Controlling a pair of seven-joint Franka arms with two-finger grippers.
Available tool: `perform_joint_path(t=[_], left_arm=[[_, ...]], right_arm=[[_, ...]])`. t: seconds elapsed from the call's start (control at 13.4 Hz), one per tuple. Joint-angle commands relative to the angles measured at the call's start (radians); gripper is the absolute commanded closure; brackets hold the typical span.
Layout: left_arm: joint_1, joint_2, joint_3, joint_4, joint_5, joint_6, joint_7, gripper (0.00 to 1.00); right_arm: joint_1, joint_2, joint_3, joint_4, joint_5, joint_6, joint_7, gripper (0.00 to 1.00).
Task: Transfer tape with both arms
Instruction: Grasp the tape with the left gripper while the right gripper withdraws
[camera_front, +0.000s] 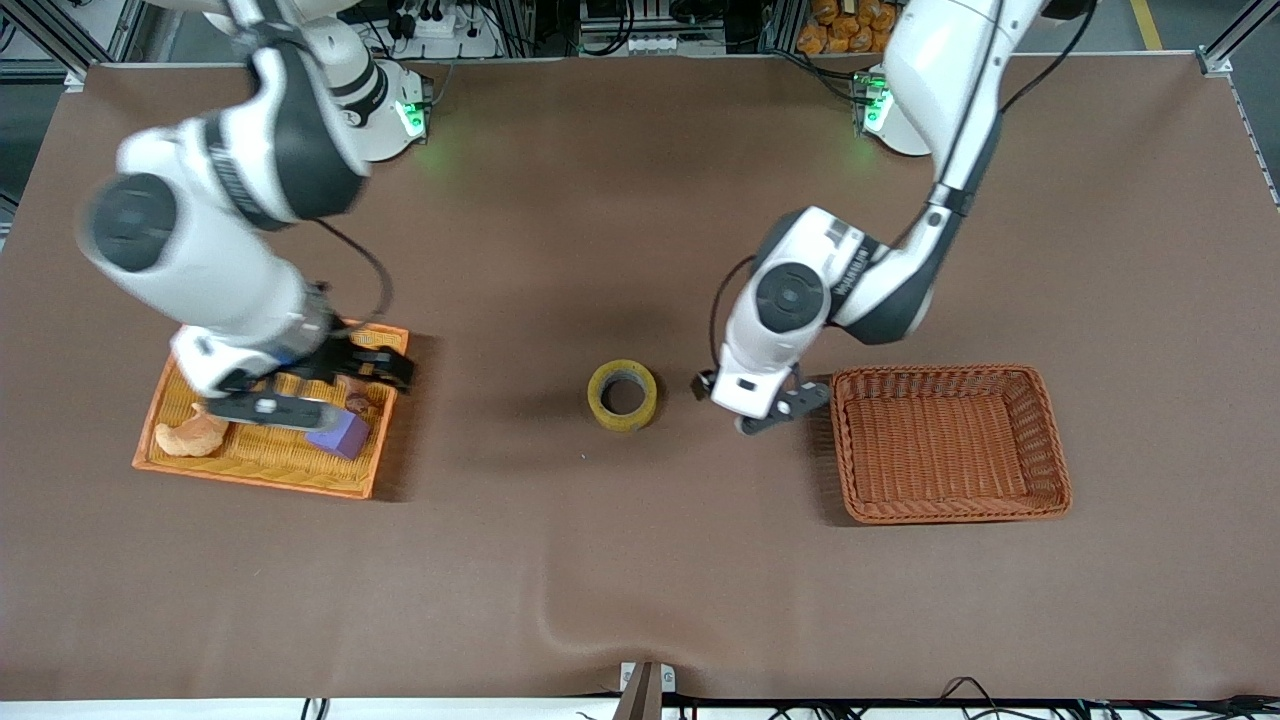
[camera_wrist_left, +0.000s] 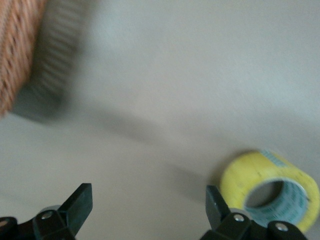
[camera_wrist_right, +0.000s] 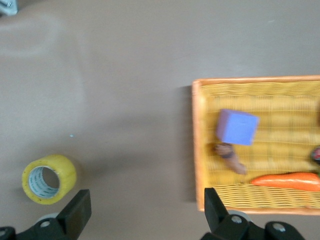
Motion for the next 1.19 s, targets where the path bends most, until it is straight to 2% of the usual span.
perform_joint_path(t=[0.0, 0.15, 0.3, 0.37, 0.6, 0.82, 1.12], left_arm=[[-0.041, 0.041, 0.015, 0.047, 0.003, -0.007, -0.114, 0.0], [-0.076, 0.09, 0.015, 0.12, 0.003, -0.007, -0.212, 0.0], [-0.125, 0.113, 0.018, 0.148, 0.012, -0.004, -0.3, 0.0], [-0.139, 0.123, 0.021, 0.149, 0.018, 0.006, -0.34, 0.0], [-0.147, 0.175, 0.025, 0.149, 0.02, 0.163, -0.438, 0.0], [-0.165, 0.192, 0.026, 0.149, 0.023, 0.17, -0.434, 0.0], [-0.188, 0.244, 0.026, 0.148, 0.072, 0.228, -0.426, 0.0]], right_arm=[[-0.078, -0.147, 0.02, -0.087, 0.006, -0.065, -0.015, 0.0], [-0.119, -0.207, 0.016, -0.104, -0.017, -0.111, -0.06, 0.0], [-0.136, -0.224, 0.018, -0.077, -0.118, -0.188, -0.076, 0.0], [-0.138, -0.23, 0.02, -0.074, -0.132, -0.211, -0.076, 0.0], [-0.132, -0.244, 0.024, -0.098, -0.143, -0.205, -0.076, 0.0], [-0.139, -0.242, 0.018, -0.077, -0.129, -0.205, -0.183, 0.0], [-0.173, -0.229, 0.02, -0.028, -0.124, -0.227, -0.197, 0.0]])
